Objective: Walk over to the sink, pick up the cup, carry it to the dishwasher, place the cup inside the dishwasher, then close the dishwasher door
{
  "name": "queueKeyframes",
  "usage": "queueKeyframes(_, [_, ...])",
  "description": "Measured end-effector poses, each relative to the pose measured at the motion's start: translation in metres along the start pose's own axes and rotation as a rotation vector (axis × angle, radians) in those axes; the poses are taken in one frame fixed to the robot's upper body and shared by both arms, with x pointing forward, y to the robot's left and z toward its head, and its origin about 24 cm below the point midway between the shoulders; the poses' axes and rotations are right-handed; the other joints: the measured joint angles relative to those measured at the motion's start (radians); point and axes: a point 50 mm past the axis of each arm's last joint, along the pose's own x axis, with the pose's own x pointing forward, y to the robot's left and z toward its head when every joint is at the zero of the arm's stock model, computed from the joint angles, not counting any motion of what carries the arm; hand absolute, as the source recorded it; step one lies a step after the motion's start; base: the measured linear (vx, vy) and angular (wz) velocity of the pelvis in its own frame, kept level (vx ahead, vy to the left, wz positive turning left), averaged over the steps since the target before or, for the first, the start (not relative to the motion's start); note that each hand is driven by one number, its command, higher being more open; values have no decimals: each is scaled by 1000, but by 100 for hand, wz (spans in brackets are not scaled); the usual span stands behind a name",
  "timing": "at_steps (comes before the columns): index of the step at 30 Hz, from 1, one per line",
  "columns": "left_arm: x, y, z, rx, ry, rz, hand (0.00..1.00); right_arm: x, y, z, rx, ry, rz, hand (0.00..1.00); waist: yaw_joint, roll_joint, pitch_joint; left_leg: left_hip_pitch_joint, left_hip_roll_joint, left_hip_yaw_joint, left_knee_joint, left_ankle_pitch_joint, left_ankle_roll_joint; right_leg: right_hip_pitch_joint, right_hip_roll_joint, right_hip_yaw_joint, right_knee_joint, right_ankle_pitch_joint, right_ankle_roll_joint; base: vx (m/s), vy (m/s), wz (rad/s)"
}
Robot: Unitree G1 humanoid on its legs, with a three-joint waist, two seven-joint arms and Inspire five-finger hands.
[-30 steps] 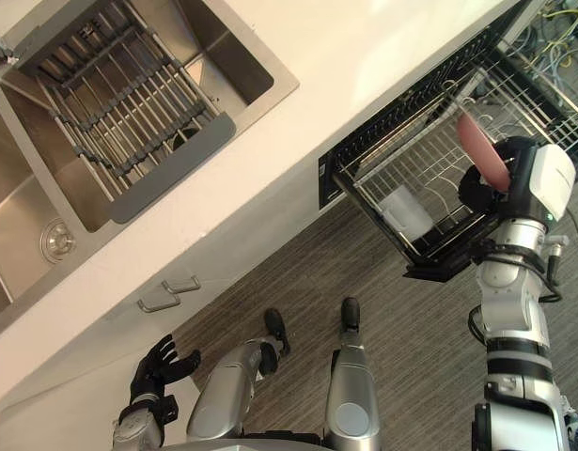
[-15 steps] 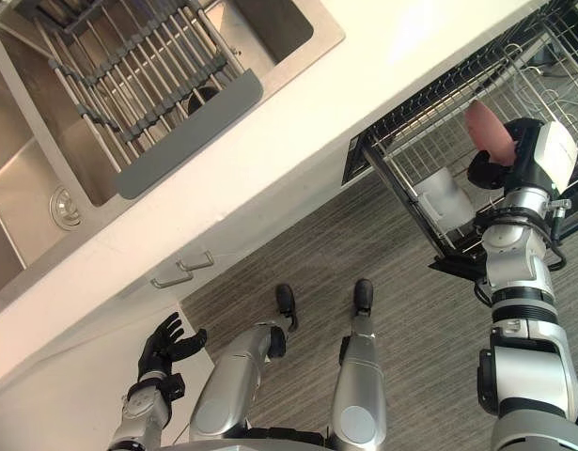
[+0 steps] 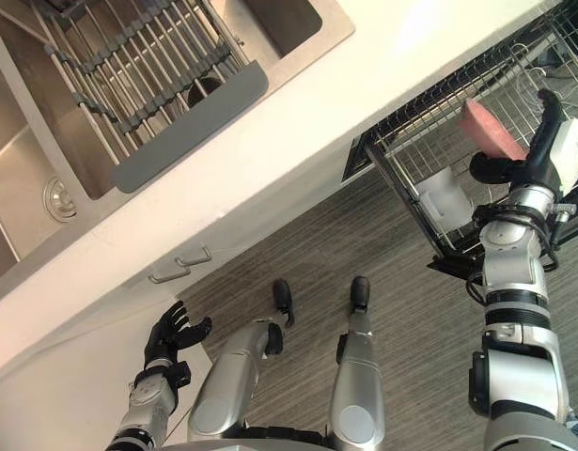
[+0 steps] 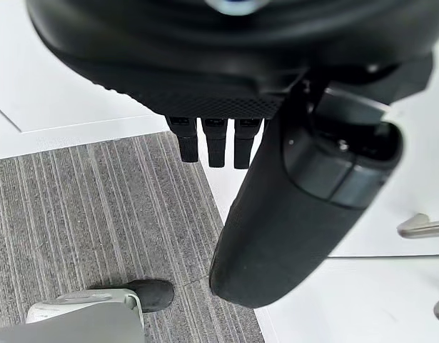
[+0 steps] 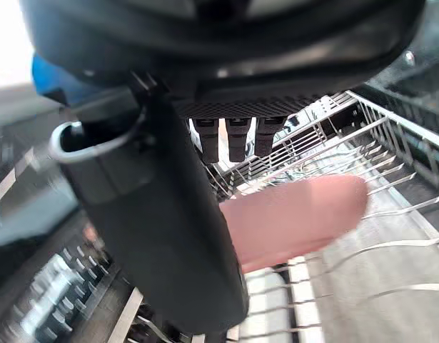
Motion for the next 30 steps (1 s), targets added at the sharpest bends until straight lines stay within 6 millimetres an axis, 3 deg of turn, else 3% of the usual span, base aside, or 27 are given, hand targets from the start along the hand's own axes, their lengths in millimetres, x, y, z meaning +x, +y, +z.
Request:
queueKeyframes(4, [0, 0, 1, -1, -1, 0, 90, -17, -5, -3, 177, -4, -30, 90, -1, -7, 4, 23, 0, -9, 1, 0, 0, 27, 0, -6, 2, -3, -3, -9, 9, 7])
queueKeyframes(10, [3, 8, 8, -20, -20, 21, 90, -43, -21, -14, 358, 0, -66, 90, -8, -49, 8, 42, 5, -11, 8, -1, -3, 47, 4, -8, 11, -14, -13, -39, 4, 2])
queueKeyframes(18, [4, 21, 12, -46, -23, 57, 90, -89, -69, -44, 465, 58, -197, 90, -14, -84, -3, 89, 25, -5, 17, -20, -25, 88, 19, -9, 37, -42, -6, -6, -12, -2])
queueKeyframes(23, [3, 25, 9, -62, -6, 75, 90, -139, -96, -84, 442, 229, -301, 90, -14, -123, -34, 121, 59, 5, 48, -54, -39, 125, 37, -18, 56, -72, -13, 52, -20, -4])
queueKeyframes(30, [3, 21, 8, -71, -2, 54, 90, -172, -95, -131, 532, 478, -324, 90, -12, -120, -70, 127, 95, 55, 112, -110, -46, 127, 45, -16, 125, -130, -14, 55, 4, -2])
